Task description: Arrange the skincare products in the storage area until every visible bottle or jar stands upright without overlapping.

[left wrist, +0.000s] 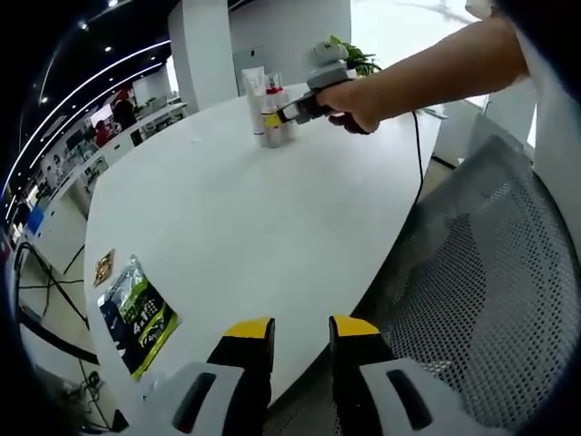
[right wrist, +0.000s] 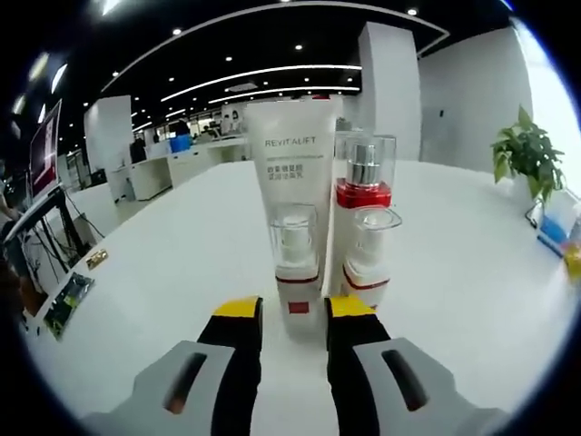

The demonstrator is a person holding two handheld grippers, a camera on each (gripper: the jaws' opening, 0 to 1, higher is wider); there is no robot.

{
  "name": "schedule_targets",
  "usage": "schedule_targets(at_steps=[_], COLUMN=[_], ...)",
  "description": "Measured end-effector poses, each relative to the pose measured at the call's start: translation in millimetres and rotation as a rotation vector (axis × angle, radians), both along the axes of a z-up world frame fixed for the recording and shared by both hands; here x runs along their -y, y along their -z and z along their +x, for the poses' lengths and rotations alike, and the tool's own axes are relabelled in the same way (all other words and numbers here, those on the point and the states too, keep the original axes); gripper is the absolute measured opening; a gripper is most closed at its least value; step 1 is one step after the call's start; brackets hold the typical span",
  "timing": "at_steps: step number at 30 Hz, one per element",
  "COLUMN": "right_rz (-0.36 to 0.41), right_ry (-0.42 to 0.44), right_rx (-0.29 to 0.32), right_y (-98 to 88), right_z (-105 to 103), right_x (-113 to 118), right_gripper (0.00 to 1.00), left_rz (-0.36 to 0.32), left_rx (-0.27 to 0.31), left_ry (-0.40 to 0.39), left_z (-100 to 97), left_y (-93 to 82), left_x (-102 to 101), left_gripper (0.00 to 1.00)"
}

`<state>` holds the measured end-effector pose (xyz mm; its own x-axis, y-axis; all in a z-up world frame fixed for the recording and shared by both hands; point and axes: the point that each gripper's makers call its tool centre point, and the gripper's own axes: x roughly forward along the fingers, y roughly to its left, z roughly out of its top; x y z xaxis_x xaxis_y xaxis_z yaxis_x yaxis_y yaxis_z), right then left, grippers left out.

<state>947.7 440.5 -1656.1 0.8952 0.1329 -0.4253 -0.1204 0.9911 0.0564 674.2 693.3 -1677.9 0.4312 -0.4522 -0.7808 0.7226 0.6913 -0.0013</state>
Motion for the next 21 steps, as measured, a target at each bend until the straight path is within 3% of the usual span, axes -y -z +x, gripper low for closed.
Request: schedule_targets(at_steps=[7, 10, 13, 15, 17, 21], right_rz=[0.017, 0.032, 0.142, 0.14, 0.143, 0.151], right_ry=[-0.038, -0.058, -0.126, -0.191, -0.184, -0.255], right_rx=[0.011, 0.011, -0.037, -0.01, 0.004, 0.036], right_y=[-16.0, -26.4, -36.0, -46.8, -57.4, -75.4], right_z=[-25, -36, -55, -63, -73, -91], right_x=[-7, -13, -38, -51, -56, -76], right_gripper=[0.22, 0.27, 0.25, 0.22, 0.26, 0.32], left_rz=[-0.014, -0.022, -0.032, -0.036, -0.052, -0.064], left_rx=[0.029, 0.029, 0.032, 0.046, 0.059, 0.073], left_ry=[0.002, 0.005, 0.012, 0.016, 0.016, 0.019], left_z=[1.8, 1.3, 0.5, 0.9, 2.1, 2.6], left_y=[-5.6, -6.4, -7.9, -10.1, -14.0, -16.9], left_x=[2, 3, 5, 6, 7, 8], left_gripper=[0.25, 0.25, 0.25, 0.25, 0.25, 0.25])
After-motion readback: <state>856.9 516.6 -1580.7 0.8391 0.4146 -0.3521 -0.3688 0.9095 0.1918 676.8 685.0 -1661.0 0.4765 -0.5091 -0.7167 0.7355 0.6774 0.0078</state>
